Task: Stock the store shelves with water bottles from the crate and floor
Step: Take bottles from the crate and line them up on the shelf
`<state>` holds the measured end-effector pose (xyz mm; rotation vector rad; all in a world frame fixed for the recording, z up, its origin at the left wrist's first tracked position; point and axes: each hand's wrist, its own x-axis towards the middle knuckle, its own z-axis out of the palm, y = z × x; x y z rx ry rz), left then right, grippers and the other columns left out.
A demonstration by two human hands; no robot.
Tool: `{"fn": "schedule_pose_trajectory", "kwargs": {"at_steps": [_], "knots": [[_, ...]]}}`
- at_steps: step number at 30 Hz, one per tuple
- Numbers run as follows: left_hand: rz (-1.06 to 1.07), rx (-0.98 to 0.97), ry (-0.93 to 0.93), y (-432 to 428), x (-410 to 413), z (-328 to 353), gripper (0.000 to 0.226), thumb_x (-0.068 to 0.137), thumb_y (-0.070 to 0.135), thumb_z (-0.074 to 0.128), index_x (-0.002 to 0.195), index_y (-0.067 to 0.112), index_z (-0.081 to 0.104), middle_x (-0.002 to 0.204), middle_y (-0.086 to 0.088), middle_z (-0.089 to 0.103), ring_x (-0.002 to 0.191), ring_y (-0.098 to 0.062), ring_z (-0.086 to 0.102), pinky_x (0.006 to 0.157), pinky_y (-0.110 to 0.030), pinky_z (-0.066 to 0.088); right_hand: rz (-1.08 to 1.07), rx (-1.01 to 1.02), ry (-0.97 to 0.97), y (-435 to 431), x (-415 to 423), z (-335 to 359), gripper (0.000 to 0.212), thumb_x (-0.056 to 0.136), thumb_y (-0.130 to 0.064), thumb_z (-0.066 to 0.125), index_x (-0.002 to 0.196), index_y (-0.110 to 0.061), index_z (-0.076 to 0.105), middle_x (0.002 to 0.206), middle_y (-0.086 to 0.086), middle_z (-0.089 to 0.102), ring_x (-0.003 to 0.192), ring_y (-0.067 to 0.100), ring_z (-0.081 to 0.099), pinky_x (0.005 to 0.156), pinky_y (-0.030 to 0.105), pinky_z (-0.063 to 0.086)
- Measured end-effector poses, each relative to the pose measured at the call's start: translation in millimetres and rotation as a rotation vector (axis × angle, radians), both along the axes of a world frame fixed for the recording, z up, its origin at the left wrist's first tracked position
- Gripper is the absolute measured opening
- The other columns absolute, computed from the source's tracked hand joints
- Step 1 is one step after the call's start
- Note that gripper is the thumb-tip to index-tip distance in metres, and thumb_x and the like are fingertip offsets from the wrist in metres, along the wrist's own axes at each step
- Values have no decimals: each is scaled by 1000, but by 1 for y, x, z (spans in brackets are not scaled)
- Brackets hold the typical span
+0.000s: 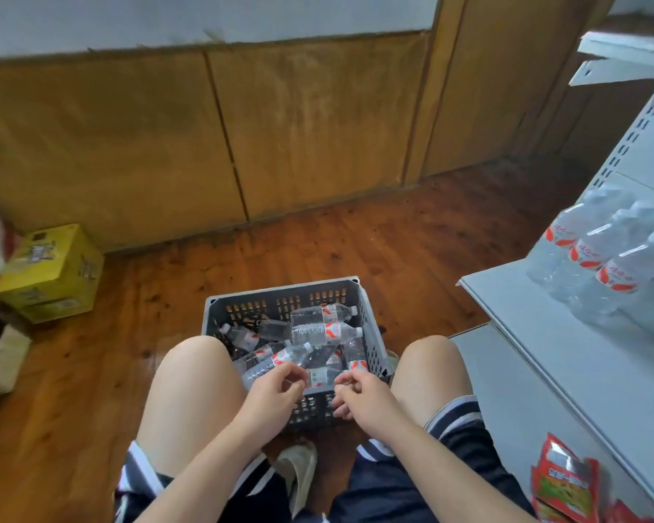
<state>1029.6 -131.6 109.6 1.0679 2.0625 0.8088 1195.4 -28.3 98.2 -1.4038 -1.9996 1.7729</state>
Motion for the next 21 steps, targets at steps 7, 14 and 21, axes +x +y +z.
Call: {"fn": "schedule_pose_trajectory", "kwargs": {"at_steps": [7,14,21], "knots": [[69,-74,36,-24,-13,-4,15,97,16,58,95,27,67,88,6,72,83,-8,67,77,-26,53,137,74,-29,9,-12,-14,8,101,-26,56,107,-24,62,90,1,72,81,14,72,78,26,60],[187,-150,-90,-38,-19,-31,15,96,8,57,95,19,68,91,-2,75,76,-12,73,76,-33,57,157,6,2,7,-23,-14,7,101,-27,56,104,-26,62,90,0,74,82,13,73,77,27,60],[253,-187,-151,-39,-59,-55,17,99,10,55,98,20,68,94,0,75,78,-12,73,66,-19,52,240,-67,-65,29,-66,-27,8,100,-22,54,104,-21,61,91,5,73,69,10,69,64,19,52]]}}
